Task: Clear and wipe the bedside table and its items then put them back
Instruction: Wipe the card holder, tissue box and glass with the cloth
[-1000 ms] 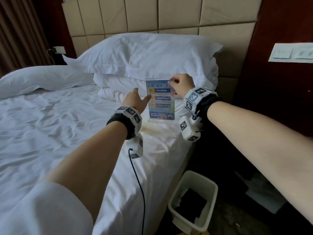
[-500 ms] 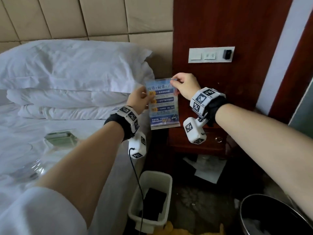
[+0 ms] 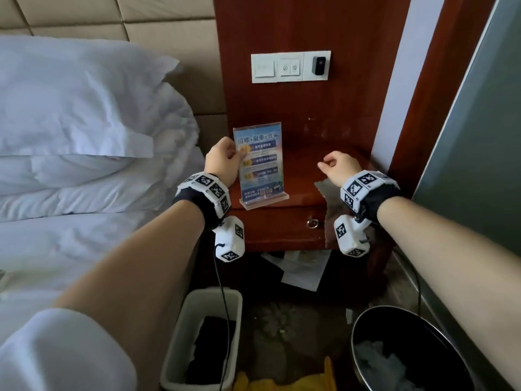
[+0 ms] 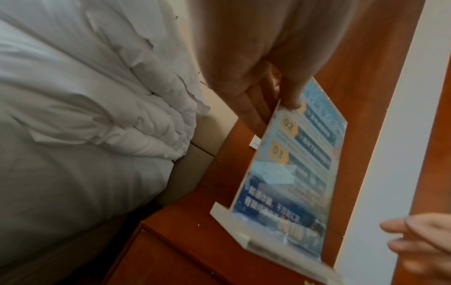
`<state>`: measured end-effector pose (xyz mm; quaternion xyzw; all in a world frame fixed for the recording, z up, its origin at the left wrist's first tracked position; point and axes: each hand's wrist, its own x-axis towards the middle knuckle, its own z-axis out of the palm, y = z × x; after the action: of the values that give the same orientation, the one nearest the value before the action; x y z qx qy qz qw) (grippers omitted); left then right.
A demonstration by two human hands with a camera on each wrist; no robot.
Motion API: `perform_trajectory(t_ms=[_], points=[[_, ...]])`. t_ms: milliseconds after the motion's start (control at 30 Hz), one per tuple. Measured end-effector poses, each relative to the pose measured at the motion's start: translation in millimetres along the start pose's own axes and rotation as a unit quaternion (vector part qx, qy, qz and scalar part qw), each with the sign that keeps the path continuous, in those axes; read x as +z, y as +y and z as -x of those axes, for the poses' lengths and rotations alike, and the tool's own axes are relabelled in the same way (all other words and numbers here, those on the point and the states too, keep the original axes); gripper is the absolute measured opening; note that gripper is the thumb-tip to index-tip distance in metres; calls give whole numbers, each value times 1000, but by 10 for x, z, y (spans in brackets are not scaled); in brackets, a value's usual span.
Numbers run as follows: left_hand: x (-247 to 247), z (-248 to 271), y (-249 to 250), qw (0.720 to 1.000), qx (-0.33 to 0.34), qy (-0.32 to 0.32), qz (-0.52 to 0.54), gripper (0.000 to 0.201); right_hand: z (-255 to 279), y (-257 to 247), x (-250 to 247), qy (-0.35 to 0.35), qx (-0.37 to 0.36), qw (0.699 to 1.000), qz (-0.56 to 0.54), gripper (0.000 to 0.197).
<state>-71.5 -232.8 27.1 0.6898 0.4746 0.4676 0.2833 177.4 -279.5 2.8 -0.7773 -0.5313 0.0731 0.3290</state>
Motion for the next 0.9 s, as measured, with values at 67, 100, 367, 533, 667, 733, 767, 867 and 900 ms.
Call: perform_trajectory(t_ms=[67,100,367,533,667,733,767,867,900], points=[[136,-112,-99,1000,-10,3,8,22,-130,168,135,-31,21,998,48,41],[188,-168,-143,1000,-12,4,10,20,-176,234,195,-51,29,995,85,46],[683,-763,-408,1000,-10,-25,-10,22,-624,623,451,-153,90,943,282,43],[820,-1137,-348,999,-18,-45,9,22,-945,538,312,-155,72,963,210,21],[785,-1591,-47,998,-5,-56,29,27,-1406,264,-95,-67,85,991,81,23],[729,-1821,134,997,-1,-55,47,25,-1671,53,-338,-31,75,996,20,26],[688,-1930,238,997,0,-56,58,25,-1800,-61,-453,-18,69,997,-6,28],[552,-2282,544,995,12,-60,76,22,-2142,-404,-742,16,46,997,-53,26],[501,-2393,651,995,18,-58,81,21,-2240,-517,-824,26,37,997,-63,25]])
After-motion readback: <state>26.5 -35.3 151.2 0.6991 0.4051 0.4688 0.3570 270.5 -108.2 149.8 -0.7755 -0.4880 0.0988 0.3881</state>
